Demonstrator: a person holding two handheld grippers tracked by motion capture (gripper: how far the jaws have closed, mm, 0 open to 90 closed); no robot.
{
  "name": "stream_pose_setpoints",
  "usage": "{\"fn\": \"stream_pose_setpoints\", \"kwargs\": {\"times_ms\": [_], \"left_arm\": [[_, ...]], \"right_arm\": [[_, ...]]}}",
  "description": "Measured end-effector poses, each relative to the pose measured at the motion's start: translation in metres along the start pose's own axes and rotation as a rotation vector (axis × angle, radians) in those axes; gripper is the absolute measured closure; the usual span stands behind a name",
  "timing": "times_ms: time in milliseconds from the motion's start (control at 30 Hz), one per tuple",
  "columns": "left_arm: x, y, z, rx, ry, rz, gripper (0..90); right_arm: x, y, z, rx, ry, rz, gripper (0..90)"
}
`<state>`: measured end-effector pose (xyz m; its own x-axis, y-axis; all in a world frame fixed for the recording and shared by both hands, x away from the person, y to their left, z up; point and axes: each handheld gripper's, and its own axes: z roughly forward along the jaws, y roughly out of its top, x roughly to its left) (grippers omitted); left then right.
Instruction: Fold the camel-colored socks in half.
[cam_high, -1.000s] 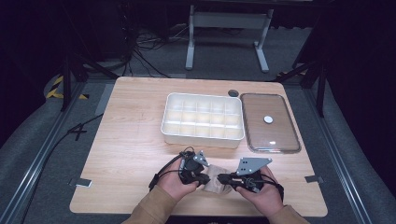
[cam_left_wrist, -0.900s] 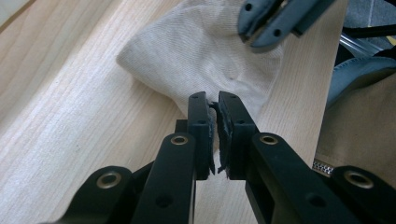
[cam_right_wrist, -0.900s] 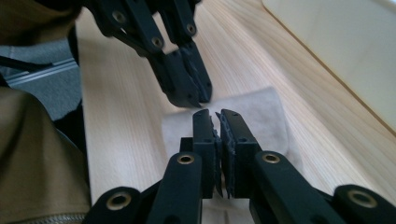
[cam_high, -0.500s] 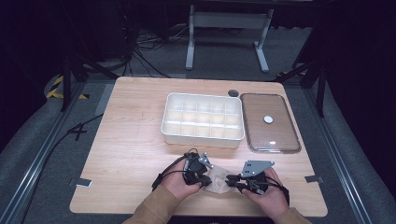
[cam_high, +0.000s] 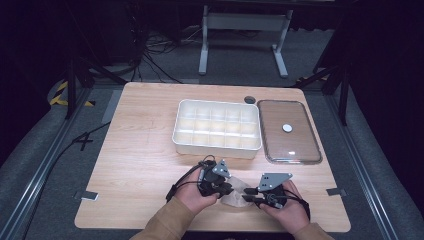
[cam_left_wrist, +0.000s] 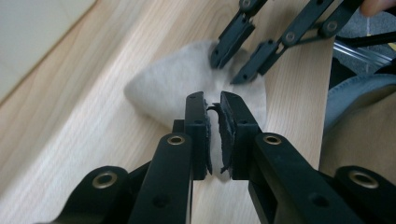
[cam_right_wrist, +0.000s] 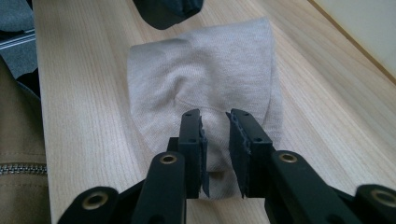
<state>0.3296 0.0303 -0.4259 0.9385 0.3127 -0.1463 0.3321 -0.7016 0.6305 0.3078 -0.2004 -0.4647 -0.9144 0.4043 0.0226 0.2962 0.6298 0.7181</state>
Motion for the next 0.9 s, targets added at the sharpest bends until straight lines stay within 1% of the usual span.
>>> {"fn": "stream_pose_setpoints", "kwargs": {"times_ms": [33, 67, 100, 133, 200, 233, 267, 300, 333, 400, 433, 533, 633, 700, 733, 800, 900], "left_arm": [[0.0, 0.0, 0.0, 0.0, 0.0, 0.0, 82.4], [-0.001, 0.0, 0.003, 0.004, -0.007, 0.005, 82.4], [-0.002, 0.0, 0.006, 0.013, -0.014, 0.012, 82.3], [-0.003, 0.0, 0.011, 0.037, -0.017, 0.024, 81.9], [-0.003, -0.001, 0.016, 0.066, -0.01, 0.022, 81.7], [-0.003, -0.002, 0.019, 0.082, -0.009, 0.01, 81.3], [-0.001, -0.004, 0.022, 0.11, -0.009, 0.014, 80.2], [-0.001, -0.005, 0.024, 0.12, -0.002, 0.019, 79.7], [0.0, -0.007, 0.025, 0.126, -0.004, 0.016, 79.7], [0.0, -0.008, 0.026, 0.122, -0.007, -0.001, 79.6], [0.001, -0.008, 0.026, 0.123, -0.009, 0.0, 79.6], [0.003, -0.01, 0.027, 0.118, -0.017, -0.015, 79.7], [0.005, -0.012, 0.027, 0.106, -0.033, -0.04, 79.8], [0.006, -0.013, 0.027, 0.102, -0.038, -0.041, 79.8], [0.006, -0.013, 0.027, 0.101, -0.037, -0.041, 79.8], [0.006, -0.013, 0.027, 0.101, -0.034, -0.043, 79.7], [0.004, -0.013, 0.028, 0.097, -0.037, -0.055, 79.7]], "right_arm": [[0.0, 0.0, 0.0, 0.0, 0.0, 0.0, 74.6], [-0.001, 0.0, 0.0, -0.005, -0.003, -0.005, 74.6], [-0.001, 0.0, -0.001, -0.004, -0.003, 0.001, 74.7], [-0.001, 0.0, -0.001, -0.004, -0.001, 0.002, 74.7], [-0.002, 0.0, -0.001, -0.007, -0.001, 0.005, 74.6], [-0.003, 0.0, -0.001, -0.007, -0.002, 0.005, 74.5], [-0.003, 0.0, -0.001, -0.009, -0.001, 0.004, 74.3], [-0.004, -0.001, -0.001, -0.012, -0.001, 0.006, 73.7], [-0.005, -0.001, -0.002, -0.017, -0.003, 0.007, 73.2], [-0.006, -0.002, -0.003, -0.026, -0.004, -0.004, 71.8], [-0.006, -0.002, -0.003, -0.03, -0.002, -0.011, 71.6], [-0.008, -0.005, -0.003, -0.039, 0.01, -0.008, 71.4], [-0.01, -0.007, -0.004, -0.036, 0.016, -0.004, 70.8], [-0.011, -0.009, -0.003, -0.035, 0.022, -0.007, 70.2], [-0.011, -0.01, -0.003, -0.033, 0.023, 0.001, 70.3], [-0.011, -0.01, -0.003, -0.029, 0.024, -0.002, 70.8], [-0.013, -0.009, -0.002, -0.025, 0.007, -0.009, 71.9]]}}
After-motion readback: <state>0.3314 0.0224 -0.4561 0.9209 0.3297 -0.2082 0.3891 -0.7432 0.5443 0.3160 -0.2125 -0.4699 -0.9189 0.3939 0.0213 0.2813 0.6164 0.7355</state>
